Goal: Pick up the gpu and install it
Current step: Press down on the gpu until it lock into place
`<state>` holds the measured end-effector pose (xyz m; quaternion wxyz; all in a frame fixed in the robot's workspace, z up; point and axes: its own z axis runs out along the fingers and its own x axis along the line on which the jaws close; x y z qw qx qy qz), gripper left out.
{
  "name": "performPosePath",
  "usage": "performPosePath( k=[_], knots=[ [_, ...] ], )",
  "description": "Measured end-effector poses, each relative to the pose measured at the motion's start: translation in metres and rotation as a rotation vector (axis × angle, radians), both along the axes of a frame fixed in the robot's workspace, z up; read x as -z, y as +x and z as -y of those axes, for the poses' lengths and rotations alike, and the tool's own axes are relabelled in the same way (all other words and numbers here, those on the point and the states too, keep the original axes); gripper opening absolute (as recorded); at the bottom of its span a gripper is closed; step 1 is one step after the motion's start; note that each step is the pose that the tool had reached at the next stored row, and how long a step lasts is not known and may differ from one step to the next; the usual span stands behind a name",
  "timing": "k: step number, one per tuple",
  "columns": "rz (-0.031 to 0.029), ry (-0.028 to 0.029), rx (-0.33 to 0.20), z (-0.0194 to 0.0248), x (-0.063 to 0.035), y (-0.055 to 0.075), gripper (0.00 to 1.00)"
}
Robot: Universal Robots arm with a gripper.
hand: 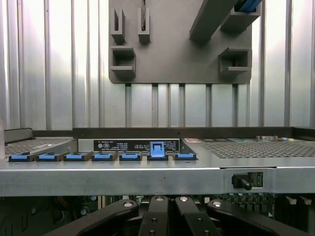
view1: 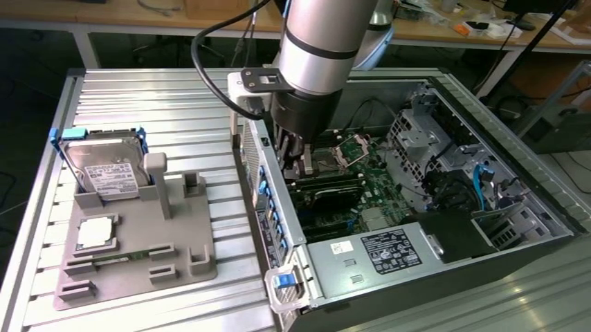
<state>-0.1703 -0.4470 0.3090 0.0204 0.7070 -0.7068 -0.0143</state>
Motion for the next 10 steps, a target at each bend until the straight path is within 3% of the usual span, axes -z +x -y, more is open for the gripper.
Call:
performPosePath(
  k=[10],
  knots=[
    [-0.0032,0.0,0.0,0.0,0.0046,-0.0004,0.11]
  ],
)
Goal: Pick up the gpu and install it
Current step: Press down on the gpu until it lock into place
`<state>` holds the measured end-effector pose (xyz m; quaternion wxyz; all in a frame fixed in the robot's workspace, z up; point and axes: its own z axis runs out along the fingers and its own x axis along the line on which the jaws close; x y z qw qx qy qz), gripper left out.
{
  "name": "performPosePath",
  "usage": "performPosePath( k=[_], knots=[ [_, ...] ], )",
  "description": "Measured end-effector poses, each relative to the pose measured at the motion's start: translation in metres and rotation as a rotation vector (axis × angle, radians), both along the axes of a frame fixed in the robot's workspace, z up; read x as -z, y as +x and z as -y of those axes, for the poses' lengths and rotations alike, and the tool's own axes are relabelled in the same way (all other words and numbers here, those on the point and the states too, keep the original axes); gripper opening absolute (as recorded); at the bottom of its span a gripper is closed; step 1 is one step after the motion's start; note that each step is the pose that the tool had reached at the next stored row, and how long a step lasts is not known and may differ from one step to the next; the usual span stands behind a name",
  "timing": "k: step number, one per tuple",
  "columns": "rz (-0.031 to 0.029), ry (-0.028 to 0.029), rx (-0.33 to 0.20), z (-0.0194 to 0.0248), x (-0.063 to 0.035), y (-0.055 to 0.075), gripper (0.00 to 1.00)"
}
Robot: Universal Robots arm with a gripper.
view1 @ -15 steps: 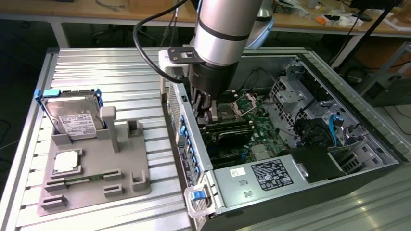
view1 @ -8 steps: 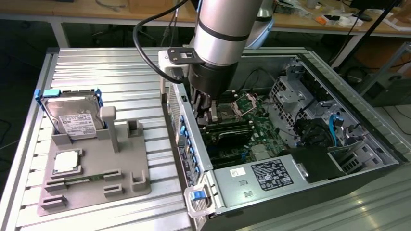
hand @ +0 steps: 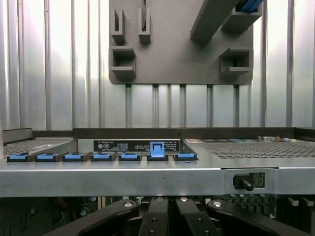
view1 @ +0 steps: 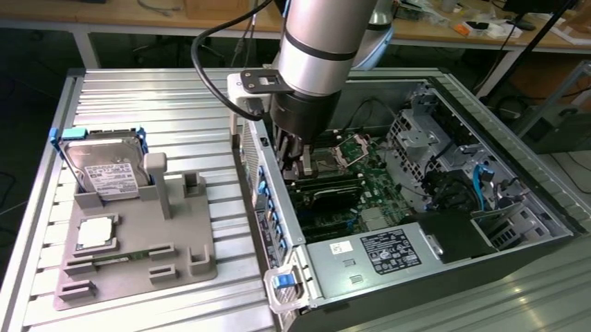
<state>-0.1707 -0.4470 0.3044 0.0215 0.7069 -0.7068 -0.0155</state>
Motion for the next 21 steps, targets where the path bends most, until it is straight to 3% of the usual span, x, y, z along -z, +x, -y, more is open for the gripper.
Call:
performPosePath(
  k=[10,12,14,21],
  knots=[
    [-0.0002,0.0004,0.0,-0.0002,0.0016,0.007,0.11],
    [0.0031,0.0046,0.0,-0.0007,0.0036,0.01,0.11],
    [-0.0003,-0.0001,0.0,-0.0009,0.001,0.013,0.11],
    [0.0002,0.0007,-0.002,-0.0009,0.0013,0.038,0.11]
  ],
)
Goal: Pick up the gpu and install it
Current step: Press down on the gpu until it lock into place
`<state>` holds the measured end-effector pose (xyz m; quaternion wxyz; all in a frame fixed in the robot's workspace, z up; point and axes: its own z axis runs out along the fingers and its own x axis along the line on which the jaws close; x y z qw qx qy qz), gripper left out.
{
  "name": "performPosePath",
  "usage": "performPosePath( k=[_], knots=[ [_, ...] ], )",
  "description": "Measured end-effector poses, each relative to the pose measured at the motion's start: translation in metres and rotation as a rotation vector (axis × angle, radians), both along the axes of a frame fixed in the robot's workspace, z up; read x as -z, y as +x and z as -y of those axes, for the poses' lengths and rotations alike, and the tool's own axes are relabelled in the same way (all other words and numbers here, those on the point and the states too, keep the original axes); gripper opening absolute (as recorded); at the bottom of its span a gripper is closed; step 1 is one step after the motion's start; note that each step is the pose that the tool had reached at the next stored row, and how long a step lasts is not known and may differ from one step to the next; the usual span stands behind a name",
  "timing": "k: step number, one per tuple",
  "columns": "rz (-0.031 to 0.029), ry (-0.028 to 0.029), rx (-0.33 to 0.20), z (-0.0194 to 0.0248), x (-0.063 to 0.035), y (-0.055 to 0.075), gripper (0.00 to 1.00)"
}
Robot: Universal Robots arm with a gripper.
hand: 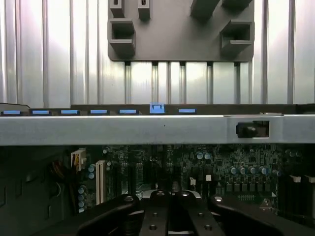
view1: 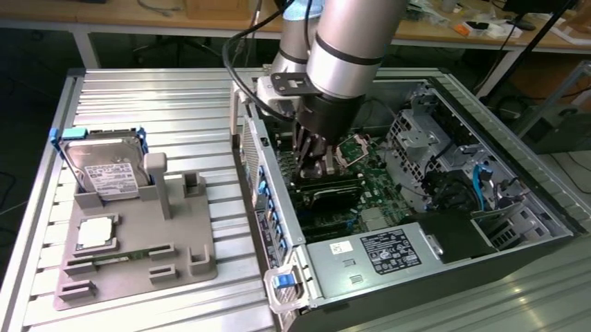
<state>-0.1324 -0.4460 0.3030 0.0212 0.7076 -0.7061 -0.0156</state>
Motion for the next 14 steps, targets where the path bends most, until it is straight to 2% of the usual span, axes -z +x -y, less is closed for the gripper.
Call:
performPosePath(
  k=[2,14],
  knots=[
    [-0.0009,-0.0003,0.0,0.0001,0.0,0.0101,0.11],
    [-0.002,-0.0002,0.003,0.0006,0.0,0.0106,0.11]
  ],
)
